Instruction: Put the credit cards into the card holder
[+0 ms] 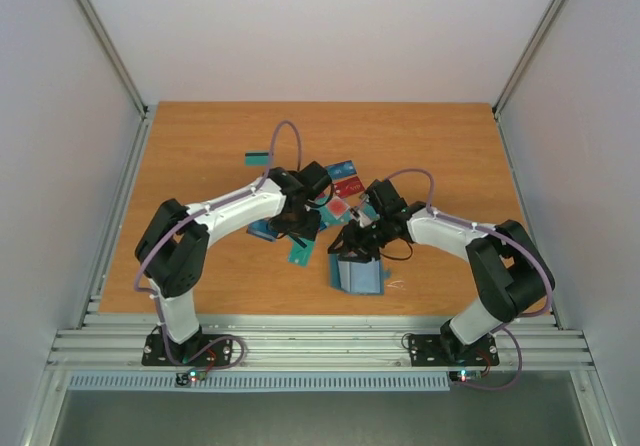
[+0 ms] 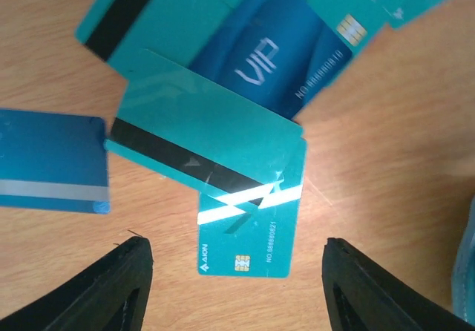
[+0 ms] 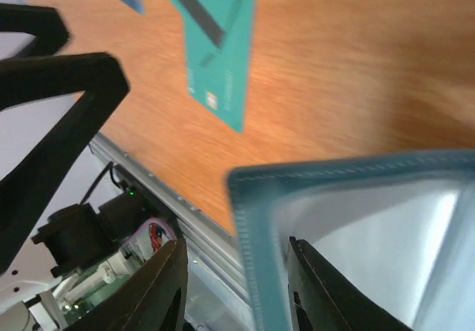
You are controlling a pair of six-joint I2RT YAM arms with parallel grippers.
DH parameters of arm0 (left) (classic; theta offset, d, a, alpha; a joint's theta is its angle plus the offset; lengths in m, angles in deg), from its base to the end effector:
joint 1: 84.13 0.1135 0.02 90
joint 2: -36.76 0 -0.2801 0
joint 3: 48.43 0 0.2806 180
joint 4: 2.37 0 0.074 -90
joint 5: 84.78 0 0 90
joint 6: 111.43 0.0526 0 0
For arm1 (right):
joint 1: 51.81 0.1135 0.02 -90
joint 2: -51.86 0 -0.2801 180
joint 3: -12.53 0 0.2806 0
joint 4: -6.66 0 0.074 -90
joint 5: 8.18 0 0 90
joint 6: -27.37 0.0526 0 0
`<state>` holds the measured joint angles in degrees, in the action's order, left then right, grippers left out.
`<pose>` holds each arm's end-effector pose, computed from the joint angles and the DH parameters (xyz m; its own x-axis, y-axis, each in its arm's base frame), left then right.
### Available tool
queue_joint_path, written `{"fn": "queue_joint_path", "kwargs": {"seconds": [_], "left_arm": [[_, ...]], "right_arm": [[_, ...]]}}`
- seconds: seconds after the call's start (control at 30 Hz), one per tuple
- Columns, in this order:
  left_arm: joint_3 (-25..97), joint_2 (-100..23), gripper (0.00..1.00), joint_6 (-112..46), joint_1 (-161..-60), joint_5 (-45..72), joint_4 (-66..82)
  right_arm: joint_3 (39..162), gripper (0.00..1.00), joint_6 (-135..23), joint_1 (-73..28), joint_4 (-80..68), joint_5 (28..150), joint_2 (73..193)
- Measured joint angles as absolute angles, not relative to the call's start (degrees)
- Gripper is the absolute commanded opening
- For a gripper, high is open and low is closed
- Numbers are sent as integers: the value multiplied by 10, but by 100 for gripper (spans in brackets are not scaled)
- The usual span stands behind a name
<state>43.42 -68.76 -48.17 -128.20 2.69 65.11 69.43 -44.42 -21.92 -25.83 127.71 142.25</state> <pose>0.2797 -0.2676 0.1920 -0.9445 0.2887 -0.1570 0.2968 0.9545 -0.0303 0.2421 0.1827 0.1377 -0.9398 -0.2893 -0.1817 -0.3227 0.5771 0.7502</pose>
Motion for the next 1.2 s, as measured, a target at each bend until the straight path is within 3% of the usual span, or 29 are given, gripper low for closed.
{"fn": "queue_joint_path", "kwargs": {"seconds": [0.3, 0.5, 1.2], "left_arm": [[397, -663, 20, -488, -1212, 70, 624], [383, -666, 6, -478, -1176, 104, 611], [398, -736, 1, -448, -1153, 112, 594]], "right_arm": [[797, 39, -478, -219, -292, 1280, 1477], [855, 40, -496, -219, -310, 1282, 1546], [918, 42, -526, -240, -332, 1307, 1646]]}}
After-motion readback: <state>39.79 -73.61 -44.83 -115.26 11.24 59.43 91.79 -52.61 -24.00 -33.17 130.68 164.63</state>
